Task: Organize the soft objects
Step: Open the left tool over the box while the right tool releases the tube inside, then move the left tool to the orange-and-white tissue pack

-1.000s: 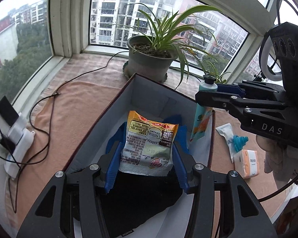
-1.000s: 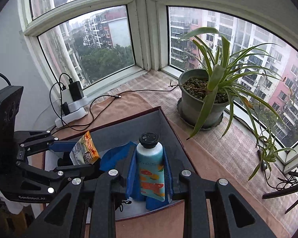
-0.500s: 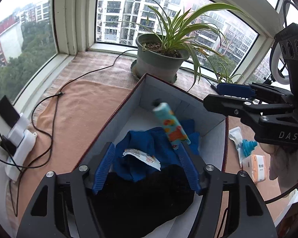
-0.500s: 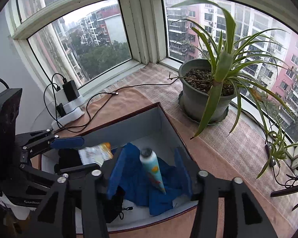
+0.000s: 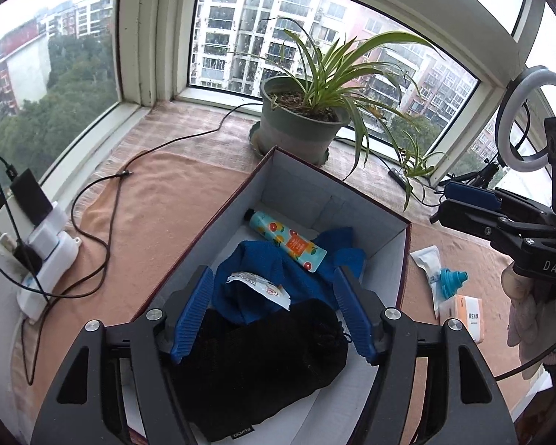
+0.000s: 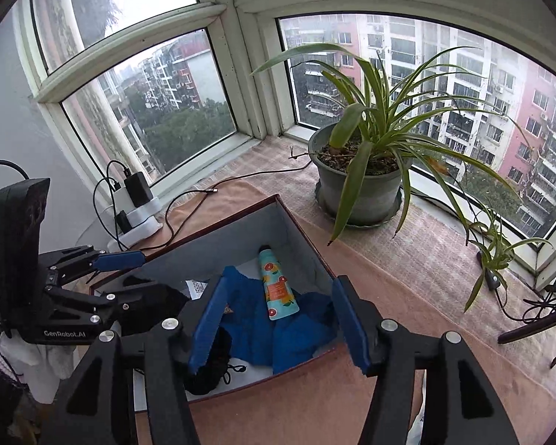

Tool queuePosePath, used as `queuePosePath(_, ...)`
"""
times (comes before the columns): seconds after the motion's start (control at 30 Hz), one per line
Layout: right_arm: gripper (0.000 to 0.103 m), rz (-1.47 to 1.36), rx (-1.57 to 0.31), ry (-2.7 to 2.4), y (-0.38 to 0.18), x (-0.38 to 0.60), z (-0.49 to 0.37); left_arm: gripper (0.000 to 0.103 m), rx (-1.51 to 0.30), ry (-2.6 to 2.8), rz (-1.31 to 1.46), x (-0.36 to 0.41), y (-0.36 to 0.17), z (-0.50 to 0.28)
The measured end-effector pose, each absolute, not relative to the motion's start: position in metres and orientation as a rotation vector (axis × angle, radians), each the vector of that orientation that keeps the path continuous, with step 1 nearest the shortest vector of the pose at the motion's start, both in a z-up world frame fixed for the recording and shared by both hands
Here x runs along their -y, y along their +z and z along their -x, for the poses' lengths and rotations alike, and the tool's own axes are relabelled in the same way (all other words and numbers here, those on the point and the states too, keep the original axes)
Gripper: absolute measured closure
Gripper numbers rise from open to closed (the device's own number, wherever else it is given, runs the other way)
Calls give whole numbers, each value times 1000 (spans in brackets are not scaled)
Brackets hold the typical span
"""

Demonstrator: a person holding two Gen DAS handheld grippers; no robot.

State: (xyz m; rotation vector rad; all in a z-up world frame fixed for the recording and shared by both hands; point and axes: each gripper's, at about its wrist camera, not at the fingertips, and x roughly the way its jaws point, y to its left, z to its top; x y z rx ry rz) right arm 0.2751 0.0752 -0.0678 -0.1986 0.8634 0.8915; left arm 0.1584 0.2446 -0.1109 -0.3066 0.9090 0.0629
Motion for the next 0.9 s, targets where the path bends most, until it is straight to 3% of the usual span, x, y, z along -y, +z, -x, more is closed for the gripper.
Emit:
queuePosePath(0.53, 41, 82, -778, 849, -35, 34, -230, 36, -834, -21, 203, -178, -71, -133)
queuePosePath(0.9, 41, -101, -692, 640, -29, 170, -209, 36, -861, -149, 224, -121, -83, -124)
